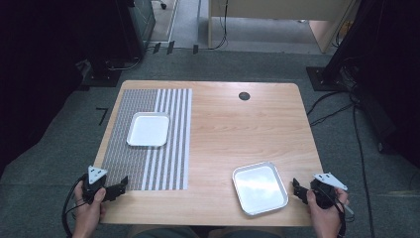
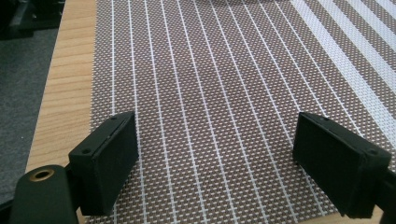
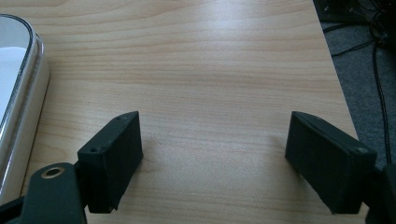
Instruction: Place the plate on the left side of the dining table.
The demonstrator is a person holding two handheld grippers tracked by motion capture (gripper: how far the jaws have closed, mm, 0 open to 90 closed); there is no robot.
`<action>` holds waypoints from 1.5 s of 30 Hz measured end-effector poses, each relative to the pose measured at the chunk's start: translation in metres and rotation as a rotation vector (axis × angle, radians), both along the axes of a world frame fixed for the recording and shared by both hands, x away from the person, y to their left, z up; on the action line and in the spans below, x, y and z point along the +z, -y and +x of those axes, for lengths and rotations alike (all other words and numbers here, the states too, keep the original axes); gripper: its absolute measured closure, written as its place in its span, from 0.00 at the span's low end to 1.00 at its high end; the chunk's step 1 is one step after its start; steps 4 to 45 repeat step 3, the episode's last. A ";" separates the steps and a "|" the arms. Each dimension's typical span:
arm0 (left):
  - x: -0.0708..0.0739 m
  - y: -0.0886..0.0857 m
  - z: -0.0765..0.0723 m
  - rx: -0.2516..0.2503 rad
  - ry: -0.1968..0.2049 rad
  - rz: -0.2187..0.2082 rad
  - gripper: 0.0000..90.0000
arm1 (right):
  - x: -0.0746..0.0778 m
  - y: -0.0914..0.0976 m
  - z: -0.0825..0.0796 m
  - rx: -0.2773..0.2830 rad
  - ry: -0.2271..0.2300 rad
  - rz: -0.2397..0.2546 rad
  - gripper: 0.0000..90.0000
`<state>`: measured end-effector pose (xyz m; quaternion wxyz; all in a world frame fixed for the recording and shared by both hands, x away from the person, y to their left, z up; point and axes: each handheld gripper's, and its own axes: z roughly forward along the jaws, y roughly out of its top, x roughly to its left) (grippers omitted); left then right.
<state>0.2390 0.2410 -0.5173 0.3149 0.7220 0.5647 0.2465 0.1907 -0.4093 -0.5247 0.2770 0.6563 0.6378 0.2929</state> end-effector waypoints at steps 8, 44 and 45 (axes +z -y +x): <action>0.001 0.000 0.000 0.005 -0.004 -0.003 0.16 | 0.000 0.000 0.000 0.003 0.000 0.000 0.20; 0.001 0.000 0.000 0.005 -0.004 -0.003 0.16 | 0.000 0.000 0.000 0.003 0.000 0.000 0.20; 0.001 0.000 0.000 0.005 -0.004 -0.003 0.16 | 0.000 0.000 0.000 0.003 0.000 0.000 0.20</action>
